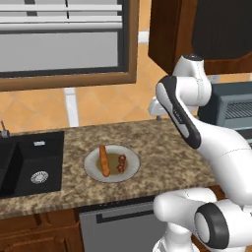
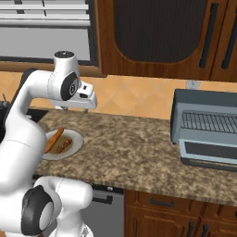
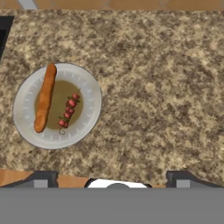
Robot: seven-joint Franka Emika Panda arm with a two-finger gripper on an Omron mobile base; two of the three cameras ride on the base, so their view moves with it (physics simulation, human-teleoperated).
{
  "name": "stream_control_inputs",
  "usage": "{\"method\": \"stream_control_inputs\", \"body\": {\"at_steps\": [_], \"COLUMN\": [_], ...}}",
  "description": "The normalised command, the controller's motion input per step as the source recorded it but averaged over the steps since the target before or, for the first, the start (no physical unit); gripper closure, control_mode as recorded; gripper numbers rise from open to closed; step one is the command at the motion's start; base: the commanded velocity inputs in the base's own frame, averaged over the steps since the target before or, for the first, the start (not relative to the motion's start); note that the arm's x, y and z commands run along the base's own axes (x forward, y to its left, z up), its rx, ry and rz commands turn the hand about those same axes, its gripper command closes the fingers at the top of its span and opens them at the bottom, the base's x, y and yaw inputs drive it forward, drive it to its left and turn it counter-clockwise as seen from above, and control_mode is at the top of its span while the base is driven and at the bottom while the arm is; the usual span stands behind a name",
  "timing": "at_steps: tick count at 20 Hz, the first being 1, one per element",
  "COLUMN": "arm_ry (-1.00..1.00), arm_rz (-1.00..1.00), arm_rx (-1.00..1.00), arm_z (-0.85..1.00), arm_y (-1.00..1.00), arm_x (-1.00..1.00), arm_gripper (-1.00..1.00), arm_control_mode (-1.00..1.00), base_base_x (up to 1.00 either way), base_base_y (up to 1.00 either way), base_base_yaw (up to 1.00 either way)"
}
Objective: Pick up the kebab skewer and baguette bread, and place them inside the toaster oven. Close the toaster oven door and start by setting the timer.
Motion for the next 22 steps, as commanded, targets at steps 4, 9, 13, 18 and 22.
{"method": "stream_control_inputs", "body": {"at_steps": [4,9,13,18,22], "arm_ry": [0.0,0.0,0.0,0.0,0.0], "arm_rz": [0.0,0.0,0.0,0.0,0.0], "arm_rx": [0.0,0.0,0.0,0.0,0.0], "arm_z": [0.0,0.0,0.0,0.0,0.0], "arm_y": [0.0,0.0,0.0,0.0,0.0], "arm_x": [0.0,0.0,0.0,0.0,0.0], "arm_gripper": [-1.0,-1.0,-1.0,-1.0,-1.0], "arm_control_mode": [1.0,1.0,1.0,1.0,1.0], "base_base_x": [0.11,0.11,0.09,0.07,0.13], "base_base_y": [-0.5,-0.49,-0.5,-0.44,-0.36], "base_base_yaw": [0.05,0.05,0.04,0.02,0.0]}}
